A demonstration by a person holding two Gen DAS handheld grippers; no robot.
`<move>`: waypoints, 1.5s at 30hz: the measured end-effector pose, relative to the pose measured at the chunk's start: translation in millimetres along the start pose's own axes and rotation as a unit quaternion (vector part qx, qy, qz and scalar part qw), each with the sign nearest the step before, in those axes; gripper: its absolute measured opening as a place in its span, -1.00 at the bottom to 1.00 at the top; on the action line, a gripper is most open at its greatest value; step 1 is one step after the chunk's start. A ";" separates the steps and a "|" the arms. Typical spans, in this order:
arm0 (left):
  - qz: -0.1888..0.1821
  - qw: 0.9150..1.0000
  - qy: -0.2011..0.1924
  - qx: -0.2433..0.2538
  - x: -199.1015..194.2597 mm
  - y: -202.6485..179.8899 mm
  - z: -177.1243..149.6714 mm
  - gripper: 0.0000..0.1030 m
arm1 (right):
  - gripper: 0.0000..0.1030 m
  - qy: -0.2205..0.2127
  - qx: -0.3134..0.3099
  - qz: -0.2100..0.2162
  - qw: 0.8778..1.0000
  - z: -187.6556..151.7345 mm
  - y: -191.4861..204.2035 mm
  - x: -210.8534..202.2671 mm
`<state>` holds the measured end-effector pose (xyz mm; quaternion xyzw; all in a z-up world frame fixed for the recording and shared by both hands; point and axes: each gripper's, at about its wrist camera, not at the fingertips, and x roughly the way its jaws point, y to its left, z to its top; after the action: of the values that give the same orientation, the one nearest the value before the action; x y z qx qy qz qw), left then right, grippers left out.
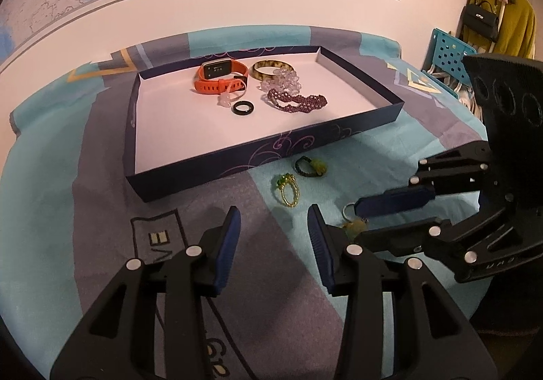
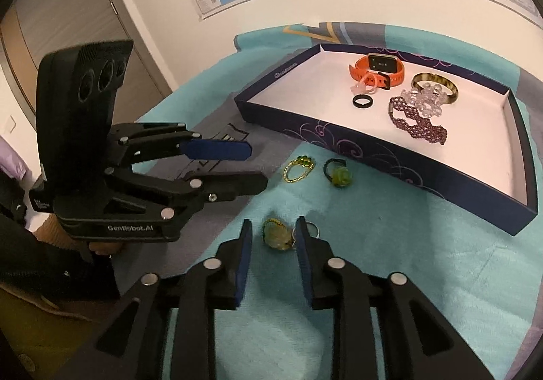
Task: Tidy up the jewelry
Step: 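Move both tools back to the loose jewelry beside the box, then grasp the green jade pendant with the left tool while the right tool grasps the silver ring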
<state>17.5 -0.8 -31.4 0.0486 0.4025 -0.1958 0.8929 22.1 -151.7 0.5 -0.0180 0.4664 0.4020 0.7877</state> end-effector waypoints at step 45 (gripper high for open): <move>-0.026 0.998 0.022 0.048 5.4 -30.2 -10.6 -0.65 | -0.36 0.008 -0.031 -0.083 0.996 -5.8 3.3 4.5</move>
<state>1.6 -27.7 -40.3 0.0853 0.4137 -0.2371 0.8748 16.8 -149.0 -5.0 -0.0840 0.4567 0.3490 0.8140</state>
